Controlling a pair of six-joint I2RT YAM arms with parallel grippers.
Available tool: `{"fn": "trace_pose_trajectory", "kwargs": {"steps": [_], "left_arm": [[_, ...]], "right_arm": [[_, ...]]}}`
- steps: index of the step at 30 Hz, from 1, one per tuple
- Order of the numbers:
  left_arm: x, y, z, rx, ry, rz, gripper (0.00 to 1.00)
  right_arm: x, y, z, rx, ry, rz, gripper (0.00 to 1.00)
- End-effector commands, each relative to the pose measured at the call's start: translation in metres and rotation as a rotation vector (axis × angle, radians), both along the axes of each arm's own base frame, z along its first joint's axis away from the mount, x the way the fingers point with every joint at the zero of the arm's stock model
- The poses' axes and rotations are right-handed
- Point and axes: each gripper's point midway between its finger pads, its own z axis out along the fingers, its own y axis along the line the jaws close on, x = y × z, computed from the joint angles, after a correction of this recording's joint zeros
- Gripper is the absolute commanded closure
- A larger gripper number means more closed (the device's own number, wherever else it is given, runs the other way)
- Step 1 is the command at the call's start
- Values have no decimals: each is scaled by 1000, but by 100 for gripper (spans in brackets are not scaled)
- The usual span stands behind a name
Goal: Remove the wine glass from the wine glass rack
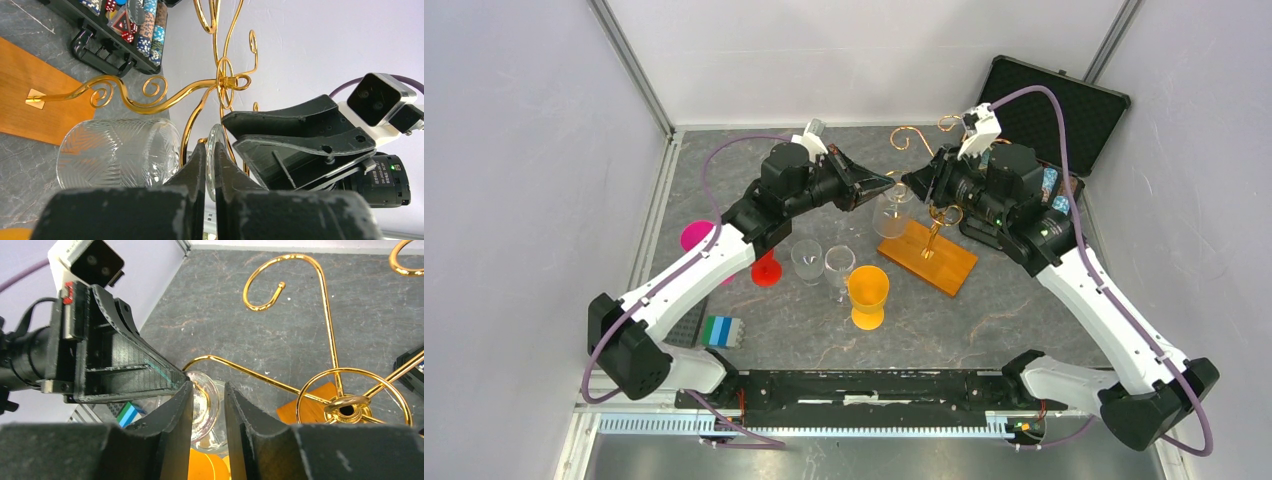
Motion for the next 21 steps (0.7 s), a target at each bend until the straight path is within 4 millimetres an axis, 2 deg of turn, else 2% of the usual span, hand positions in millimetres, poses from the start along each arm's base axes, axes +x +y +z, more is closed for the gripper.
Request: {"fn": "trace_pose_trajectory", "kwargs": {"steps": [1,6,10,15,21], "left_arm": [[-17,0,7,16,-40,-50,98],[-24,3,35,-55,-90,-61,98],[-27,10,48,-78,-122,-48,98],[-24,18,55,-83,-144,-18,98],[-12,22,59,-89,-168,33,98]], "right_arm": [[-2,-5,41,92,-111,-31,65],[-8,-13,76,173,-193,-61,58],[-14,-17,94,220,-231,-68,54],[-18,-18,96,236,-231,-65,49],[-21,-18,93,242,-225,-57,43]]}}
